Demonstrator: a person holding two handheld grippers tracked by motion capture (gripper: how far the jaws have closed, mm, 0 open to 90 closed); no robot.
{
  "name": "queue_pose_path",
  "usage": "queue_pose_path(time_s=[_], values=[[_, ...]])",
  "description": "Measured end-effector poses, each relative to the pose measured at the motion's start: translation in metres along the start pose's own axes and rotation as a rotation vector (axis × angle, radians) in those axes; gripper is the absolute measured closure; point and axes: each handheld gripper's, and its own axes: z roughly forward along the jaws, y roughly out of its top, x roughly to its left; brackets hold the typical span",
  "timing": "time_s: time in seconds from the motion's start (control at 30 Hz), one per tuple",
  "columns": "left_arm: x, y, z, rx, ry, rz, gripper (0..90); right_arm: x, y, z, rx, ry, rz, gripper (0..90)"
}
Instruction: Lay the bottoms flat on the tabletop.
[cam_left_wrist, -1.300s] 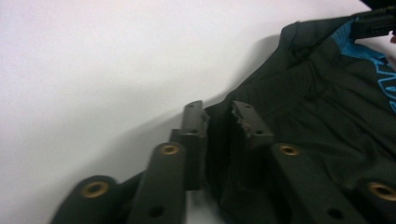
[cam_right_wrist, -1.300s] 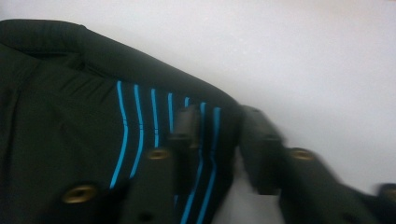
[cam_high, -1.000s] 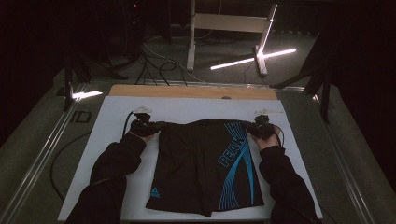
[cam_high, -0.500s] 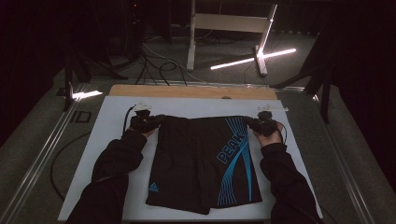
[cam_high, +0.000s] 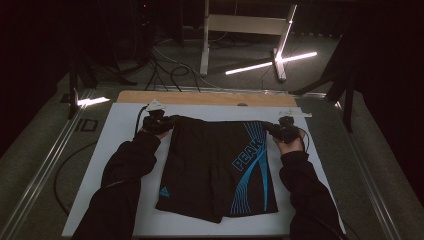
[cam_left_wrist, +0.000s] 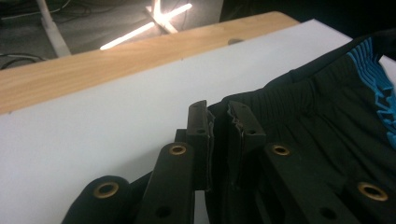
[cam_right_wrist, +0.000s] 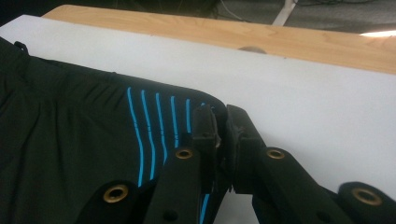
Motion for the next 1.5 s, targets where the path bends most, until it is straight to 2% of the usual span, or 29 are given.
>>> queue_pose_path(time_s=[0.13, 0.37, 0.53, 0.63, 0.87, 1.1, 1.17, 1.5], values=[[0.000, 0.002, 0.003, 0.004, 0.007, 0.013, 80.5, -0.002, 0.003, 0.000, -0.006, -0.005, 0.010, 83.5], [0.005, -0.006, 0.010, 0.020, 0.026, -0.001, 80.6, -0.003, 0.007, 0.011, 0.007, -0.015, 0.014, 83.5], [0.010, -0.007, 0.014, 0.023, 0.043, 0.005, 80.6, -0.005, 0.010, 0.022, 0.025, -0.028, 0.007, 83.5], [0.014, -0.005, 0.017, 0.015, 0.053, -0.009, 80.6, -0.005, 0.017, 0.027, 0.024, -0.036, 0.010, 83.5], [0.021, -0.002, 0.021, 0.021, 0.048, -0.007, 80.5, -0.003, 0.025, 0.036, 0.033, -0.057, -0.009, 83.5], [0.021, -0.003, 0.030, 0.029, 0.040, -0.001, 80.4, -0.004, 0.024, 0.040, 0.044, -0.091, 0.001, 83.5], [0.022, -0.005, 0.034, 0.048, 0.047, -0.007, 80.4, -0.006, 0.023, 0.041, 0.049, -0.092, 0.003, 83.5], [0.024, -0.009, 0.041, 0.073, 0.047, -0.022, 80.1, -0.008, 0.019, 0.050, 0.066, -0.105, 0.030, 83.4]])
